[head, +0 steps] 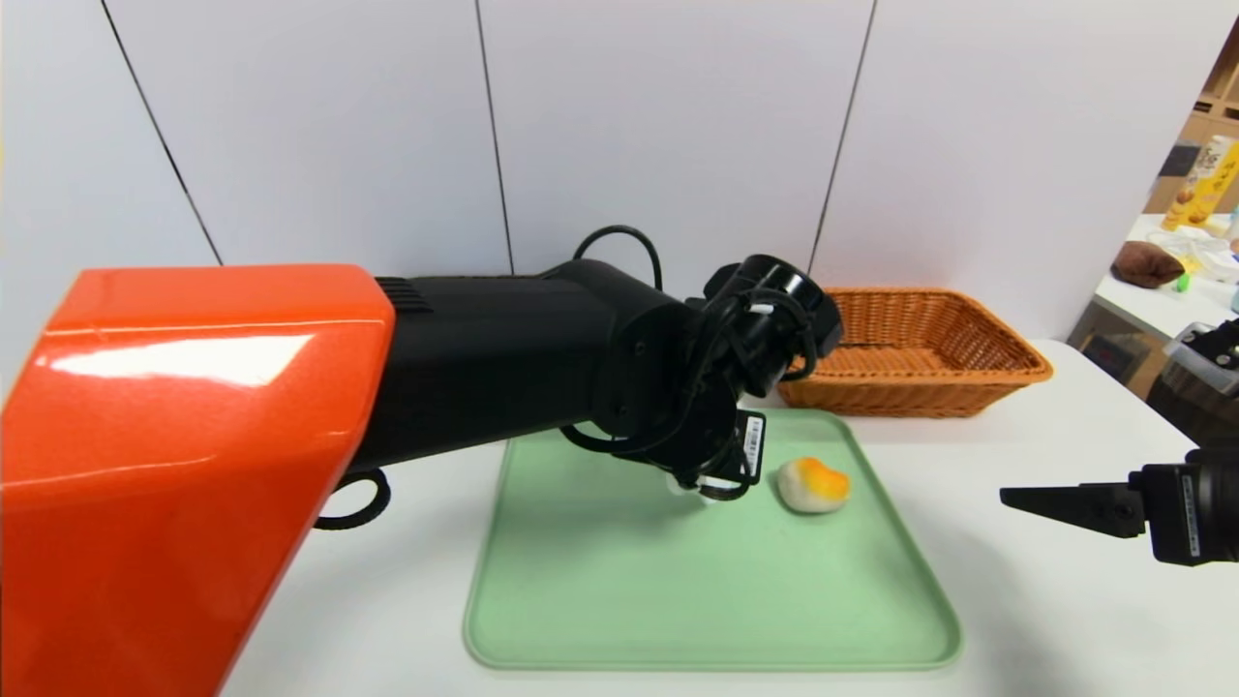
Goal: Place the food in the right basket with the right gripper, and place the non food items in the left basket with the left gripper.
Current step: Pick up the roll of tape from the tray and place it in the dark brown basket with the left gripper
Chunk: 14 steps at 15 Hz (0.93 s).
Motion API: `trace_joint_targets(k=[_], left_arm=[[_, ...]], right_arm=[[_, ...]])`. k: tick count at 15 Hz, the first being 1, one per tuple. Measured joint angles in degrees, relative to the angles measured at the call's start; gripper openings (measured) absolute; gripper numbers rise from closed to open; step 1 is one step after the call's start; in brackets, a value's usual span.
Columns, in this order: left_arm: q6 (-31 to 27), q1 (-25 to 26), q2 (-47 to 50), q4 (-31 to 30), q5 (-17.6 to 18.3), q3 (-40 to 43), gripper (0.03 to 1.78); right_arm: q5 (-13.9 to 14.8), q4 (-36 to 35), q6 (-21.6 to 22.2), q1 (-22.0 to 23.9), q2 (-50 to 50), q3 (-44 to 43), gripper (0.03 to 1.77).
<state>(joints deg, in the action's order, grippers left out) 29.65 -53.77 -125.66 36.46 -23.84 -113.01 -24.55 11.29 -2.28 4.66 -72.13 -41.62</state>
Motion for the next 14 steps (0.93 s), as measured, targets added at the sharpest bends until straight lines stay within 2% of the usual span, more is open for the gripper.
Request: trace_joint_targets(k=[4,9,14], left_arm=[[-2.3,3.1,5.5,0.1,-2.4,0.0,0.51],[-8.9,12.4,12.6,-1.2,-2.4,0.0,0.51],[-13.2,21.2,13.8,-2.9,-1.9,0.0,0.51]], right_arm=[[0.0,0.0,-0.4,0.5,0.3,0.0,1.71],[-0.1,0.0,-0.4,0.5,0.5,-0.1,1.71],[-0.1,-0.1,-0.5,0.5,0.4,-0.2,1.71]])
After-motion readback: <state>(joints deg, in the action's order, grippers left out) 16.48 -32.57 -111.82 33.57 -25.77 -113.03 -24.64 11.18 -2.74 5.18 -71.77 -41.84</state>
